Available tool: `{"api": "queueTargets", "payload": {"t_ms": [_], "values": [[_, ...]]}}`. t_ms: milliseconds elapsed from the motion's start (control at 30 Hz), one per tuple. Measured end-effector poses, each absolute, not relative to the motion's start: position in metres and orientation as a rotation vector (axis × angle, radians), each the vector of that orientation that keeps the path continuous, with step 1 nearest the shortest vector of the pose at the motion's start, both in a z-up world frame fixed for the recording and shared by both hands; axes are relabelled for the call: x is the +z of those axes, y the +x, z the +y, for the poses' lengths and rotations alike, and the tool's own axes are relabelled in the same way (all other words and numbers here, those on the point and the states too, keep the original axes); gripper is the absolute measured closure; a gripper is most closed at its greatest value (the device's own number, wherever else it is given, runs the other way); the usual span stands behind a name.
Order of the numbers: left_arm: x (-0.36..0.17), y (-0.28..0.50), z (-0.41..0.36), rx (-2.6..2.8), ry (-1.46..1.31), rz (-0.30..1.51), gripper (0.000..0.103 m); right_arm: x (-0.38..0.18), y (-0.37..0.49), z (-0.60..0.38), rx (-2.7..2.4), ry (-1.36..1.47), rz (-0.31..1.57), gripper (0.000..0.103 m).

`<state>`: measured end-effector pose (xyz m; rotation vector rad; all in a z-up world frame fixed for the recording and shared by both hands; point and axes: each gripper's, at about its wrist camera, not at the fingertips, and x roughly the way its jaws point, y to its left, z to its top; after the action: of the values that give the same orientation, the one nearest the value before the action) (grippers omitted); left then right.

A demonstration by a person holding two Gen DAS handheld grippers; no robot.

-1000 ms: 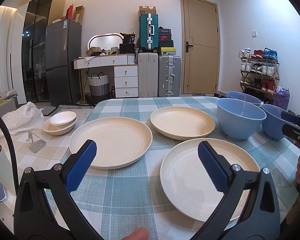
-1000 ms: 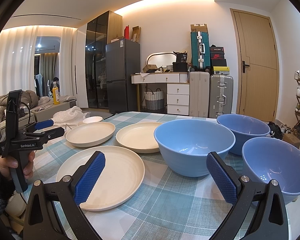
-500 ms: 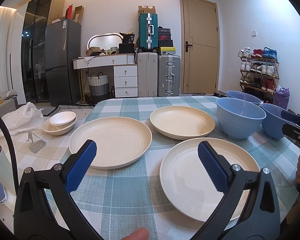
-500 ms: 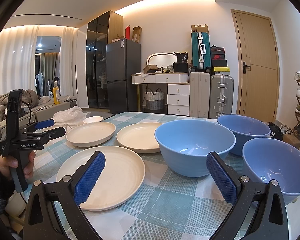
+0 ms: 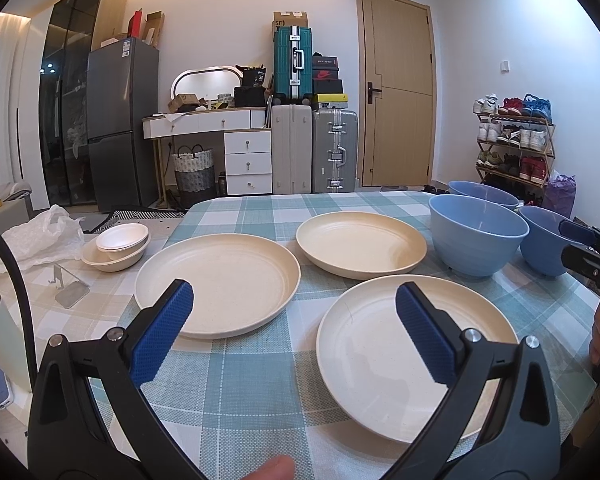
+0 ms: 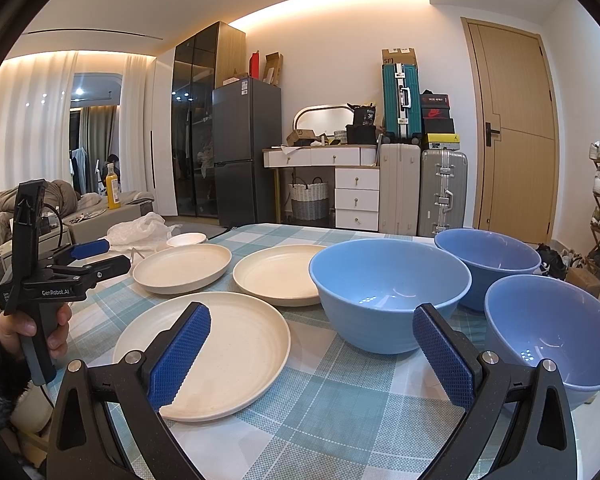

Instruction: Organize plates and bowls

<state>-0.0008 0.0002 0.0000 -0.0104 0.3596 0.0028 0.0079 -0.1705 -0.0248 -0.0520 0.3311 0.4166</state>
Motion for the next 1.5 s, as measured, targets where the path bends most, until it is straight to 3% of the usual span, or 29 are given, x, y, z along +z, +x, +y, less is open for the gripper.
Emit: {"api": "queueTargets", "payload": {"t_ms": [1067, 1500], "values": [[0.01, -0.005, 0.005, 0.013, -0.029, 0.372, 0.002, -0.029, 0.026, -0.163, 0.421, -0.021, 0.414, 0.0], [0.045, -0.016, 0.011, 0.06, -0.04, 0.401, 0.002, 0.014, 0.028, -0.145, 0.422, -0.007, 0.458, 0.0]]}}
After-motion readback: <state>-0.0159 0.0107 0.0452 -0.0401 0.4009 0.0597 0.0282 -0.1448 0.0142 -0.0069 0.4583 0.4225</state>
